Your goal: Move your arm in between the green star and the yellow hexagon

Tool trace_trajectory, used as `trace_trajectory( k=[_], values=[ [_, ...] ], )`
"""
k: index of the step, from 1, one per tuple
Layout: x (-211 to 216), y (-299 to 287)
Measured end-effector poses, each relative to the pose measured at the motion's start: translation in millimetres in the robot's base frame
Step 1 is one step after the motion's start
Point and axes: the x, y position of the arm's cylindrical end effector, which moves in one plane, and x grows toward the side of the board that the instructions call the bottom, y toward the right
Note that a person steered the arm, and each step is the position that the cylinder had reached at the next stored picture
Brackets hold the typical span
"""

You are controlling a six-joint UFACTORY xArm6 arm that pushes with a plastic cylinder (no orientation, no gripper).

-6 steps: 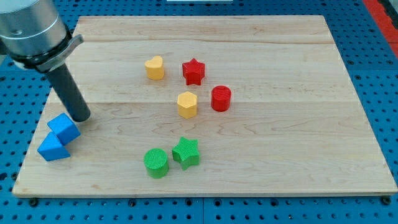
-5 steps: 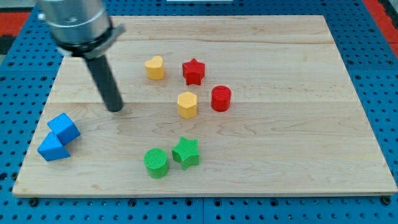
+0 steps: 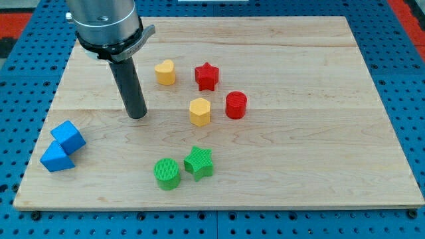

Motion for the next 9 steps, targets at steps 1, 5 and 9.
trace_trajectory(
  k=[1,5,9],
  values=[
    [11,-6],
    [50,-19],
    [50,-19]
  ],
)
